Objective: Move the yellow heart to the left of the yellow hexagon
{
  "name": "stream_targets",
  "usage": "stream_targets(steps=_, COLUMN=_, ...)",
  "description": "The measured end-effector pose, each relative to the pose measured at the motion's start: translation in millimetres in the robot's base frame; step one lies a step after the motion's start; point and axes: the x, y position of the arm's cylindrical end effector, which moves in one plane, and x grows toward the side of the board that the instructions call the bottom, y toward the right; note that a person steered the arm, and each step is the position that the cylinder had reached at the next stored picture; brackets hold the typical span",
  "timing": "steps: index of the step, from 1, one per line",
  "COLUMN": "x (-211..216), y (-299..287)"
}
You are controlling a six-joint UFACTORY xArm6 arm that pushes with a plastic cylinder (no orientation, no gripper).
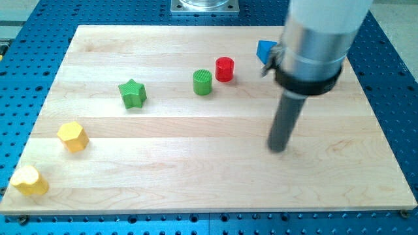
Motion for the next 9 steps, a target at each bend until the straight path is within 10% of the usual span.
stream_targets(steps=1, x=71, y=-118)
stream_targets(steps=5, x=71, y=-332)
stream_targets(steps=9, x=29, y=-311)
